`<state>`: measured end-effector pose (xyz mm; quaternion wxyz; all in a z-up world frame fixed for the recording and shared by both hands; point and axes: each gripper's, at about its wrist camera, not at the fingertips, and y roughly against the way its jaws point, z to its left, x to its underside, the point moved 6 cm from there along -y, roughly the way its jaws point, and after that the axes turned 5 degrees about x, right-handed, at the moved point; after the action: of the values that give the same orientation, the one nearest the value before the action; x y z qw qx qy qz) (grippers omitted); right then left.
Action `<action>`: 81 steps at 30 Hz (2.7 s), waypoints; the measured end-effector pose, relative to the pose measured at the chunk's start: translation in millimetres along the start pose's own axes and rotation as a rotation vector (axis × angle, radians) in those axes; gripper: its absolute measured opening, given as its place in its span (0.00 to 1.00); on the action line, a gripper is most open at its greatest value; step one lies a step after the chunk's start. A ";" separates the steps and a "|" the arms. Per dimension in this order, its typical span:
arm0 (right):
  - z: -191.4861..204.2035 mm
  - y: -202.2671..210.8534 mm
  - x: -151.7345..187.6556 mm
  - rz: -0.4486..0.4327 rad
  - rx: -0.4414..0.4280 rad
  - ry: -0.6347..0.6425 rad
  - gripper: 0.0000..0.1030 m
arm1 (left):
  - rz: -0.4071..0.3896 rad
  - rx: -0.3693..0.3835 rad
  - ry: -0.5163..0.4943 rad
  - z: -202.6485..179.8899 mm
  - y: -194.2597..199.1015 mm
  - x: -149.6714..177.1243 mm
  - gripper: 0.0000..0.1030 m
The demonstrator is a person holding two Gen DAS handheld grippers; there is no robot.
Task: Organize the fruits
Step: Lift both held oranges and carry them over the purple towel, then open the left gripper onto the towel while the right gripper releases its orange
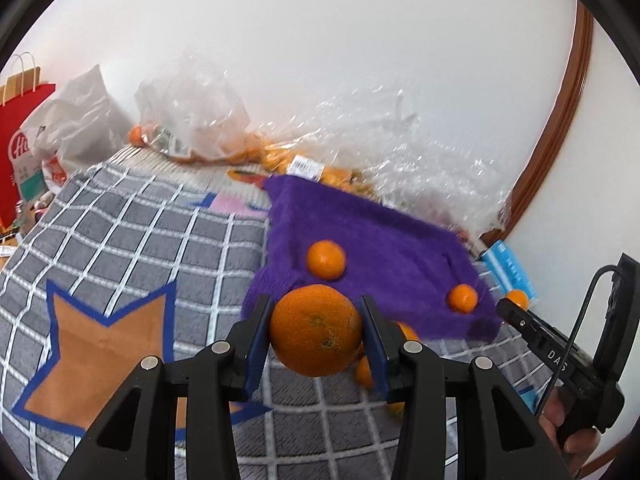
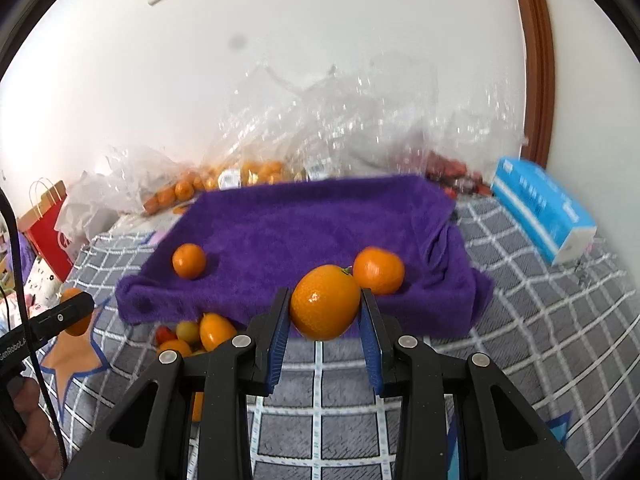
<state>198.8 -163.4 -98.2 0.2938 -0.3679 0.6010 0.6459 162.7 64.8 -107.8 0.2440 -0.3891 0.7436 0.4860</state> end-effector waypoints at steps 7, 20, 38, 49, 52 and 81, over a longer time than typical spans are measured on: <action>-4.0 3.5 -35.4 -0.052 0.021 0.017 0.33 | -0.027 -0.015 -0.024 -7.6 -9.3 -34.2 0.39; -19.7 -19.0 -81.1 -0.090 0.046 0.008 0.33 | 0.008 0.055 -0.011 -45.0 -66.5 -63.4 0.39; -38.0 -102.1 -63.1 0.064 0.020 -0.011 0.33 | 0.129 -0.032 0.007 -24.6 -145.8 -66.7 0.39; -35.8 -134.4 -39.9 0.150 0.035 -0.003 0.33 | 0.197 -0.052 -0.004 -18.7 -167.4 -46.5 0.39; -35.0 -137.6 -36.9 0.160 0.034 0.002 0.33 | 0.206 -0.048 -0.010 -19.5 -170.3 -43.6 0.39; -22.2 -52.9 -37.7 0.033 0.051 -0.048 0.59 | 0.113 -0.051 -0.132 -38.8 -74.0 -38.1 0.59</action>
<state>266.0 -177.5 -96.7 0.3066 -0.3347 0.6161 0.6437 245.7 25.8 -103.1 0.2545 -0.3196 0.7340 0.5425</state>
